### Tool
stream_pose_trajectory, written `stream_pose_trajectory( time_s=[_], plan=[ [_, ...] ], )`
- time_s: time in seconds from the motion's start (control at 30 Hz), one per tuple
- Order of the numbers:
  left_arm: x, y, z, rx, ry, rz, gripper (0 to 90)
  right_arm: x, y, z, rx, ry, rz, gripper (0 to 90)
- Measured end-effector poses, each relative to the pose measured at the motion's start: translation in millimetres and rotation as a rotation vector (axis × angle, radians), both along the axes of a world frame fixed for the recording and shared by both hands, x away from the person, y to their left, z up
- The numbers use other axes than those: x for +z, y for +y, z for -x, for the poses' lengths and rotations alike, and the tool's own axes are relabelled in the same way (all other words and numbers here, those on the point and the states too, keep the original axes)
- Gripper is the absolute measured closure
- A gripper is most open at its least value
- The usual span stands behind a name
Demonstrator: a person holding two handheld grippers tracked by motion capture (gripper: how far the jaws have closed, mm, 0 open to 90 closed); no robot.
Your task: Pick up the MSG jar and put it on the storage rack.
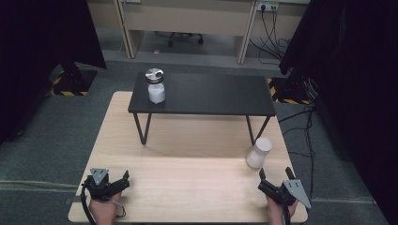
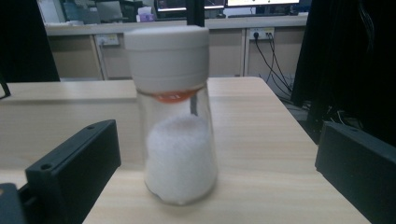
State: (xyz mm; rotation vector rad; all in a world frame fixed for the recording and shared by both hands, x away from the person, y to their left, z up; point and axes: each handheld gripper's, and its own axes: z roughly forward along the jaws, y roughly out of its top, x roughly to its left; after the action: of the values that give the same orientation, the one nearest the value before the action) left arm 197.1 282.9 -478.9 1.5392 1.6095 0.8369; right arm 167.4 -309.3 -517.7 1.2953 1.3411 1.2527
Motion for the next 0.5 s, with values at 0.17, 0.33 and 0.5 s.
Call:
stream_pose_trajectory(
  time_s=[0.17,0.33,0.5],
  plan=[
    [-0.5,1.3,0.5,-0.004,-0.004,0.006,0.0,4.4,8.9,-7.6,-0.009,-0.006,-0.018,0.3],
    [-0.9,2.2,1.0,-0.008,-0.007,0.01,0.0,11.2,14.4,-15.6,-0.009,0.012,-0.027,0.2],
    [-1.1,2.5,1.1,-0.01,-0.008,0.01,0.0,17.4,18.7,-23.2,-0.006,0.015,-0.026,0.2]
  ],
)
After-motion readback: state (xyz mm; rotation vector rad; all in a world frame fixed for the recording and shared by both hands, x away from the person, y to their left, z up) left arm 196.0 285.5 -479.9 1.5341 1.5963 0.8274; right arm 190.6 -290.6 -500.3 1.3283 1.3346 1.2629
